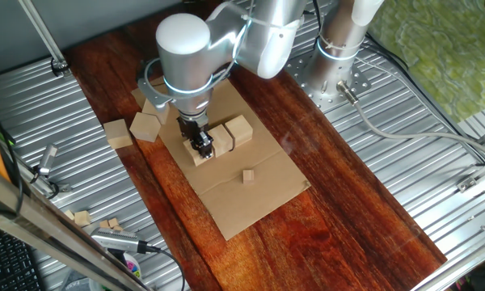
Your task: Stack the blocks into a pyramid shape
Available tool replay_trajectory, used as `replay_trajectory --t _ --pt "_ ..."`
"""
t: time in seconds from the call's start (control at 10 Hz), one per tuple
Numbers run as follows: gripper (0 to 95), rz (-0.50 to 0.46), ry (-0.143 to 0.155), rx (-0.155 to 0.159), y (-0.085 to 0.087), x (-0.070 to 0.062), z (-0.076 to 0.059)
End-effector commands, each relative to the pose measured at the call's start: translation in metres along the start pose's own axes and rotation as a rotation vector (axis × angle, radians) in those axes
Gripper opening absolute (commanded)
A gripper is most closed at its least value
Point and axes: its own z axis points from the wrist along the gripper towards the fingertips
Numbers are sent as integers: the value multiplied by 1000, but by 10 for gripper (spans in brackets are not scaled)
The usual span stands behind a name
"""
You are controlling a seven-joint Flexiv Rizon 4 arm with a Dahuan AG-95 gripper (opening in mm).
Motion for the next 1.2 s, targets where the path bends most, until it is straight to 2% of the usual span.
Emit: replay_trajectory --t 0.1,0.6,0.9,1.2 --pt "0 2 -3 5 0 0 1" --pt "0 8 -15 8 -1 0 4" --pt "0 10 -35 12 -1 0 4" --pt "0 6 -35 13 -1 0 4"
